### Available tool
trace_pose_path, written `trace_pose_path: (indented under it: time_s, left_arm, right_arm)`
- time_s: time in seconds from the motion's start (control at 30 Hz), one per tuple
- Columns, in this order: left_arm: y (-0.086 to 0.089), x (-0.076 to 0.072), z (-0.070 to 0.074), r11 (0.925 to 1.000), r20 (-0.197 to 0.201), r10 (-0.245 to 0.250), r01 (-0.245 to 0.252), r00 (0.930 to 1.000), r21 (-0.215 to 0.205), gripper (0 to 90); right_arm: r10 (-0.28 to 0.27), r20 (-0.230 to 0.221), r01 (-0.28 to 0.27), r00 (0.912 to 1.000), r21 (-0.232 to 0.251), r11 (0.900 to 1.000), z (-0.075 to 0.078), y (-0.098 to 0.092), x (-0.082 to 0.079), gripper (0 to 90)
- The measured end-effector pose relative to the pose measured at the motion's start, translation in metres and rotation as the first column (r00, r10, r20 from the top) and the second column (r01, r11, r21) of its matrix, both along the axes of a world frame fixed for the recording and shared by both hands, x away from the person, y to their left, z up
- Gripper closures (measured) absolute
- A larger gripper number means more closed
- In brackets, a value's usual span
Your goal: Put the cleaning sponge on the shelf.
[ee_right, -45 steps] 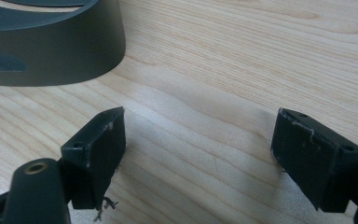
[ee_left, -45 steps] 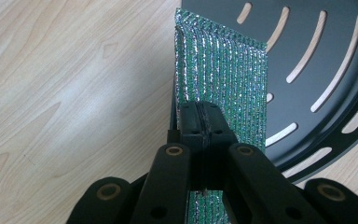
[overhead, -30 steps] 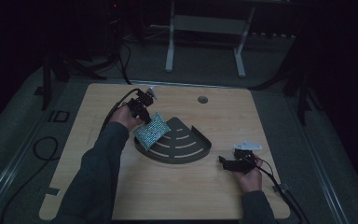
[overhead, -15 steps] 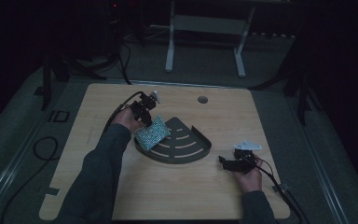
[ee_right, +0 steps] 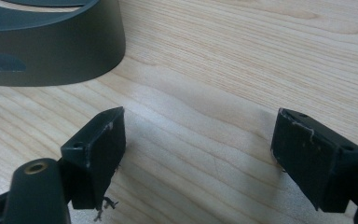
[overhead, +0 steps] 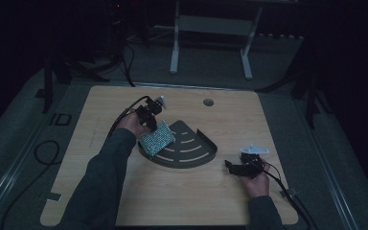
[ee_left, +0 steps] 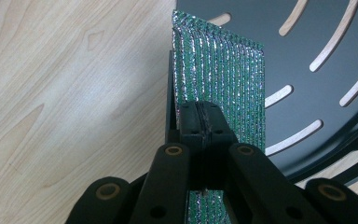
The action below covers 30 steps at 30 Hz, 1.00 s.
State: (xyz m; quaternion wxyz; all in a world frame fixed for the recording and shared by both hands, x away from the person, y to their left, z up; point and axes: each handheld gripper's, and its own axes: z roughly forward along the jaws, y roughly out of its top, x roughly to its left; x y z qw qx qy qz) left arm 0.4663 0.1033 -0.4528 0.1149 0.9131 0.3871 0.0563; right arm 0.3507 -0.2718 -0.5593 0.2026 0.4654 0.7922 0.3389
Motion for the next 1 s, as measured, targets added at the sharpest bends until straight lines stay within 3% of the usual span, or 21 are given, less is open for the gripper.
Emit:
trace_pose_path:
  time_s: [1.0]
  left_arm:
    - [-0.001,0.003,-0.011,0.9992,-0.022,0.0,0.001,0.9998,0.041,89.3]
  right_arm:
    - [0.0,0.0,0.0,1.0,0.0,1.0,0.0,0.0,0.0,17.4]
